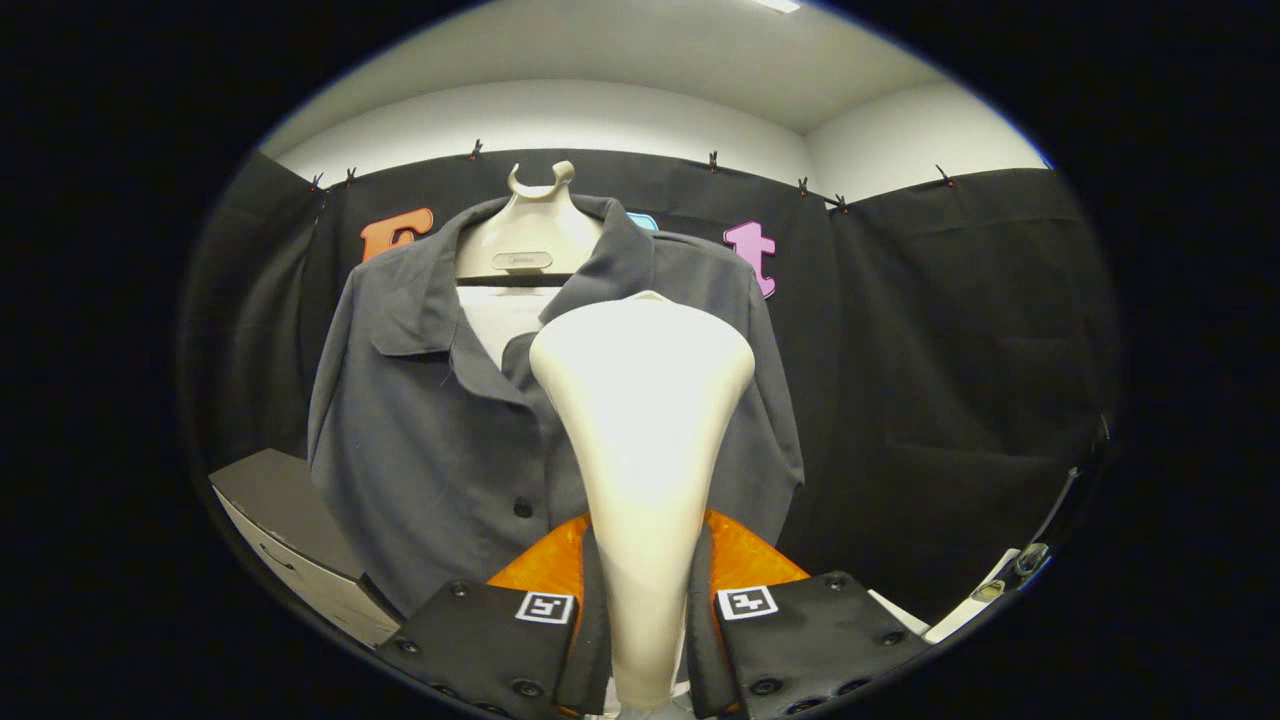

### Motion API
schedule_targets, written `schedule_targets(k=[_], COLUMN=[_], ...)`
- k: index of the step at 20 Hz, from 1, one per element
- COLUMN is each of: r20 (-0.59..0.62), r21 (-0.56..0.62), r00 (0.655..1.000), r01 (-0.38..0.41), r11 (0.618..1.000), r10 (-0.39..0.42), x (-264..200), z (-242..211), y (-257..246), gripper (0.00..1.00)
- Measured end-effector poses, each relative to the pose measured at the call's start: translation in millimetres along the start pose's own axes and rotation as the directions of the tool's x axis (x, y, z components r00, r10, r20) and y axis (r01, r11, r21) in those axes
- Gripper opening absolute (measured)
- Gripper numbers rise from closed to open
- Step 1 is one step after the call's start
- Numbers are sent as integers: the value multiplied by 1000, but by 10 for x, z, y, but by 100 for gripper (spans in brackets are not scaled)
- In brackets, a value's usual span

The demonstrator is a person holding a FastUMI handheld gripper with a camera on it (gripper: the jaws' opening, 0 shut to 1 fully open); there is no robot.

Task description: Iron the clothes twice with a garment steamer, once on the left side and once on the right side.

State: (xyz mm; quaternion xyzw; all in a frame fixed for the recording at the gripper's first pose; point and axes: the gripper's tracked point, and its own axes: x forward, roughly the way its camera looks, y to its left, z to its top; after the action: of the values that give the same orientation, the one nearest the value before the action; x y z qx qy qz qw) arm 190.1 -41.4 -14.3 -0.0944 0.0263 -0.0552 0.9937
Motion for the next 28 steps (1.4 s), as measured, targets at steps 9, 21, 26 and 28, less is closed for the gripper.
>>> schedule_targets(k=[9, 21, 26, 28], r20=[-11, -134, -197, -219], r21=[0, 13, 7, 2], r00=[1000, 991, 980, 975], r01=[14, -29, -28, -25], r11=[1000, 999, 1000, 1000], r10=[-14, 30, 29, 25], x=[491, 447, 340, 330], z=[-97, -860, -1217, -1382], y=[-44, 154, 184, 192], gripper=[38, 38, 39, 39])
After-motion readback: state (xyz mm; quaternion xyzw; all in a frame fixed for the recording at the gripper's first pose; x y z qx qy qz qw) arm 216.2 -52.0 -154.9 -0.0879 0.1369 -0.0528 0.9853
